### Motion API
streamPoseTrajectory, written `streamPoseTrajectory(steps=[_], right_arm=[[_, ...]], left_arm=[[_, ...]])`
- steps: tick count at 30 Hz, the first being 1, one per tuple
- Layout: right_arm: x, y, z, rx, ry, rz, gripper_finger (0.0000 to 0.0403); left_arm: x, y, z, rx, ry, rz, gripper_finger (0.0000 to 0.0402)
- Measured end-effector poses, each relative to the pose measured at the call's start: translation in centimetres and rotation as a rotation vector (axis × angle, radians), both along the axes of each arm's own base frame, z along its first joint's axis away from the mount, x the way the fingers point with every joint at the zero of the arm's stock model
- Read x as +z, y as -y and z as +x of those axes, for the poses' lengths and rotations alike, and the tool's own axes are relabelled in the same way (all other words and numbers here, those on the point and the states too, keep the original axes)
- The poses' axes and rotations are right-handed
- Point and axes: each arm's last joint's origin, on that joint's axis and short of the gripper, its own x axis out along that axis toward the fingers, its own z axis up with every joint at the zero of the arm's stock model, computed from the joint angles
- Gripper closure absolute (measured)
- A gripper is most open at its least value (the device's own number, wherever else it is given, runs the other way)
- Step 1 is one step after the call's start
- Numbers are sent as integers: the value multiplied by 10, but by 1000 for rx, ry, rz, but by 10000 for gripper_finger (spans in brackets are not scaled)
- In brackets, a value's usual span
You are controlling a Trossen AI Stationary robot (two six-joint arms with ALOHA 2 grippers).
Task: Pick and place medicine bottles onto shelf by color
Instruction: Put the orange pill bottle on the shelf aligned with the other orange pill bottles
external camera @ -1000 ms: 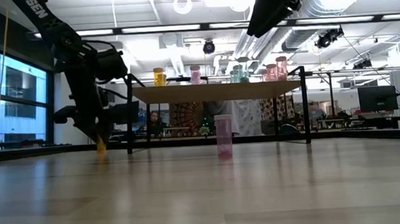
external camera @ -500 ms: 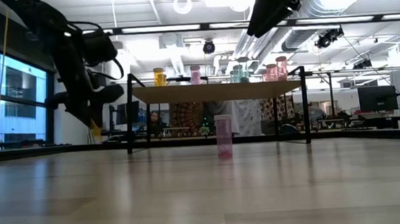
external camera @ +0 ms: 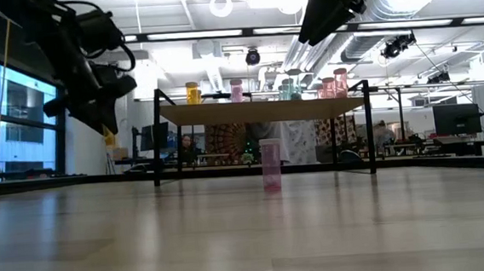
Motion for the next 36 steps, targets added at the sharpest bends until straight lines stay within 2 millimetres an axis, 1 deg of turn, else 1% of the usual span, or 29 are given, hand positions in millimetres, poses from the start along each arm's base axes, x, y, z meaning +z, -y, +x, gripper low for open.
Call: streamPoseTrajectory(steps=[8,22,29,36], right_arm=[[0,0,0,-15,11,12,208],[0,0,0,-19,13,14,208],[0,0,1,-18,21,15,208],[1,0,1,-18,28,16,208]], left_arm=[[16,10,-7,-62,74,23,314],[71,13,-8,-152,85,93,314],[104,20,0,-244,152,160,314],[130,28,17,-369,185,212,314]])
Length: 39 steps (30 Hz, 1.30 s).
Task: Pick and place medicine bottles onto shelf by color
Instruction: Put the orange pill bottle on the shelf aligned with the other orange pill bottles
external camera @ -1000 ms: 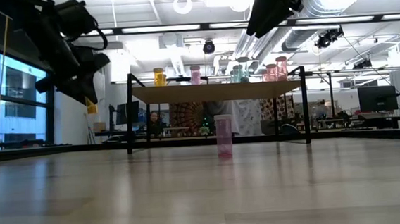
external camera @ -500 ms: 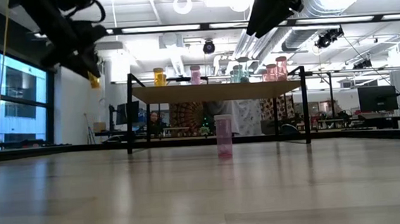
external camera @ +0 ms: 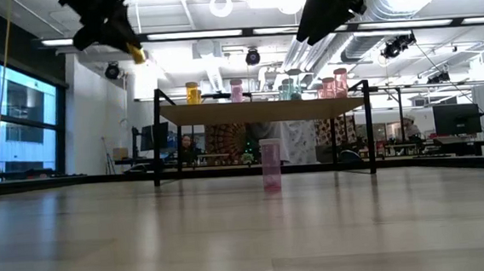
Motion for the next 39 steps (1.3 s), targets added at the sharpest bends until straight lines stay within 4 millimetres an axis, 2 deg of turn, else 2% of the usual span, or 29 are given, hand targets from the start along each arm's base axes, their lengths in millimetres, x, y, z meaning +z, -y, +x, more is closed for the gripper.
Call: streamPoseTrajectory(steps=[12,23,39], right_arm=[[0,0,0,0,0,0,208],[0,0,0,5,-2,4,208],[0,0,0,4,-1,5,208]], left_arm=[[21,0,50,-244,-137,134,314],[-1,-3,86,-528,-304,167,314],[-23,-27,100,-530,-353,90,314]])
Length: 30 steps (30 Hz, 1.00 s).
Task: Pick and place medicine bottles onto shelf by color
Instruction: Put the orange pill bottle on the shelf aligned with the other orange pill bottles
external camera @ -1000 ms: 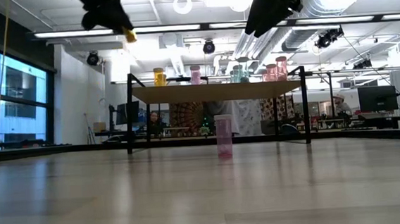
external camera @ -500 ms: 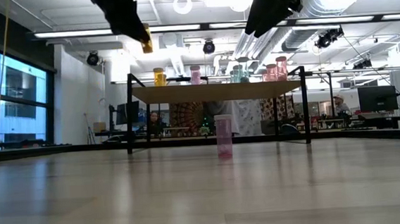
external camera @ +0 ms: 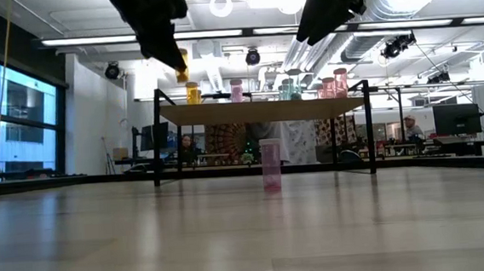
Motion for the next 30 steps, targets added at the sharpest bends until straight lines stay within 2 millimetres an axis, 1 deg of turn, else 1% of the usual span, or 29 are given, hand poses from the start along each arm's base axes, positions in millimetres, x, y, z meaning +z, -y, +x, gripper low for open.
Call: streamPoseTrajectory(steps=[7,13,30], right_arm=[[0,0,0,0,0,0,208],[0,0,0,0,0,0,208],[0,0,0,0,1,1,208]], left_arm=[[-10,-12,6,38,-9,-22,314],[-16,-22,7,97,21,-96,314],[-21,-24,7,143,24,-124,314]])
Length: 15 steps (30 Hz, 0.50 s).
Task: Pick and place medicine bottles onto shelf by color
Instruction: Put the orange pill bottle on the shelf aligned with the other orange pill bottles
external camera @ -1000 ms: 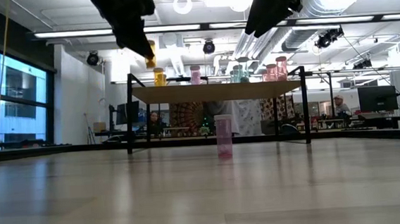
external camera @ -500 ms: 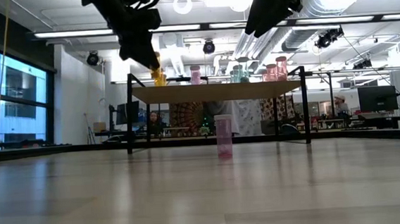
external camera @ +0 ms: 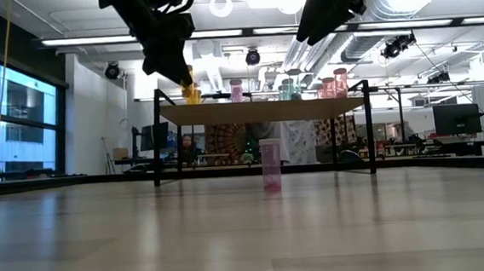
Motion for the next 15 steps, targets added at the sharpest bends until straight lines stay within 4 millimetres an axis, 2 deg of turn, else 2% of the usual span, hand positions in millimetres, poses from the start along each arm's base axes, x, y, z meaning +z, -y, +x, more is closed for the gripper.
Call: streamPoseTrajectory(steps=[6,15], right_arm=[[0,0,0,0,4,1,208],[0,0,1,0,7,1,208]], left_arm=[[0,-1,1,12,11,-3,314],[-14,-6,9,15,-39,-15,314]])
